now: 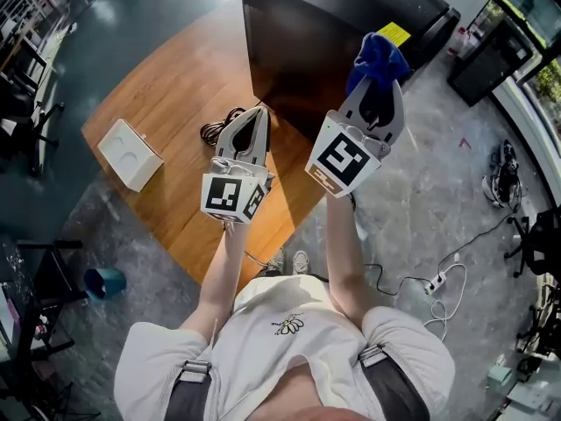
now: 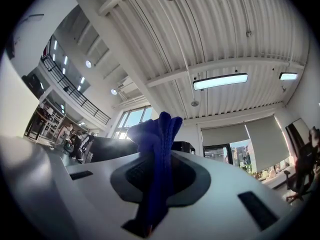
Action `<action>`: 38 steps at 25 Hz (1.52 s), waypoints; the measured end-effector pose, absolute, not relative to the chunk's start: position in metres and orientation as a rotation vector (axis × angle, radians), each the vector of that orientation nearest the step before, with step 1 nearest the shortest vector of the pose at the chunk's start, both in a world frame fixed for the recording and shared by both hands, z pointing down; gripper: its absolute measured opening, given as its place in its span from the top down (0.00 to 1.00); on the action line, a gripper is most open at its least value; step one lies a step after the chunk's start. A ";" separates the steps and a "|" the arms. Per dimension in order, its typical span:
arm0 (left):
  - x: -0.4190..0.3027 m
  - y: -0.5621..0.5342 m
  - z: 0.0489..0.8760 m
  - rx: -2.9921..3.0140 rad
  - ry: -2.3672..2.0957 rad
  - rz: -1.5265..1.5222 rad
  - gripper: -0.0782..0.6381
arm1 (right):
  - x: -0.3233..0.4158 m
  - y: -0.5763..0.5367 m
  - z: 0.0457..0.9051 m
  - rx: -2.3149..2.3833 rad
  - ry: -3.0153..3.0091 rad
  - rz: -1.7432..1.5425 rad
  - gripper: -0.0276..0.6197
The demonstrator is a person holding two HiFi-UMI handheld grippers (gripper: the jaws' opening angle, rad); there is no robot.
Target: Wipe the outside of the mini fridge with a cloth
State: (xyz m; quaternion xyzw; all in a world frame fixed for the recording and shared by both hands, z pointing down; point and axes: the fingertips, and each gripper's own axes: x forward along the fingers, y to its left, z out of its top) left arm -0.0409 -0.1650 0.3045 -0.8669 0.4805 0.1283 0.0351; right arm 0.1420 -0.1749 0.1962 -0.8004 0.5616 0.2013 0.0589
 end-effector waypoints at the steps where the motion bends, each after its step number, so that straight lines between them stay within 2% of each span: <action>1: -0.037 -0.165 0.304 -2.664 1.474 0.395 0.88 | 0.146 -0.172 0.197 -2.426 1.700 0.606 0.86; 10: -0.008 -0.160 0.299 -2.695 1.374 0.362 0.88 | 0.166 -0.155 0.199 -2.423 1.687 0.561 0.86; 20: -0.028 -0.169 0.306 -2.697 1.422 0.367 0.88 | 0.170 -0.150 0.201 -2.409 1.647 0.478 0.86; 28: -0.054 -0.185 0.318 -2.694 1.451 0.325 0.88 | 0.082 -0.190 0.214 -2.231 1.846 0.419 0.86; 38: -0.142 -0.217 0.361 -2.607 1.682 0.270 0.88 | -0.051 -0.326 0.244 -2.104 2.086 0.408 0.86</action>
